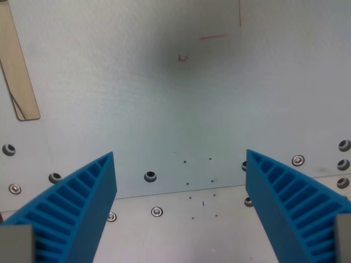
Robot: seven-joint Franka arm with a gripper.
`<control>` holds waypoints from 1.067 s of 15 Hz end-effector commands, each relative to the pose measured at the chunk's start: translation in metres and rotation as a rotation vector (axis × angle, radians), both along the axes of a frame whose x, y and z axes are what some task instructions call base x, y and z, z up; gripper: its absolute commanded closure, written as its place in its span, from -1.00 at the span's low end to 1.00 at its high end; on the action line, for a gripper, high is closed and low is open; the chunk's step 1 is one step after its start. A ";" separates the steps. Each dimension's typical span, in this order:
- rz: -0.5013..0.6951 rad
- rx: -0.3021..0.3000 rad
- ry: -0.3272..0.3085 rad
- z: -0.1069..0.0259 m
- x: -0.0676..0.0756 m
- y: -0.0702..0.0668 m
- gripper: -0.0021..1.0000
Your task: Move in base negative y
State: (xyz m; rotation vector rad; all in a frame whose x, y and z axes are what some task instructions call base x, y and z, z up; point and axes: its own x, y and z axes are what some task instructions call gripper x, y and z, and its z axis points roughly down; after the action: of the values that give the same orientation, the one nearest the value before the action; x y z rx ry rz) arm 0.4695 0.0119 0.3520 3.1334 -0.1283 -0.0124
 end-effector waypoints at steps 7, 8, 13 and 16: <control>-0.001 0.000 -0.005 0.002 0.003 -0.036 -1.00; -0.001 0.000 -0.005 0.002 0.003 -0.041 -1.00; -0.001 0.000 -0.005 0.002 0.006 -0.066 -1.00; -0.001 0.000 -0.005 0.001 0.007 -0.081 -1.00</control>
State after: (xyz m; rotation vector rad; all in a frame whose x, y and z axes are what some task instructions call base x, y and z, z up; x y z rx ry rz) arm 0.4711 -0.0642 0.3499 3.1287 -0.1541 0.0078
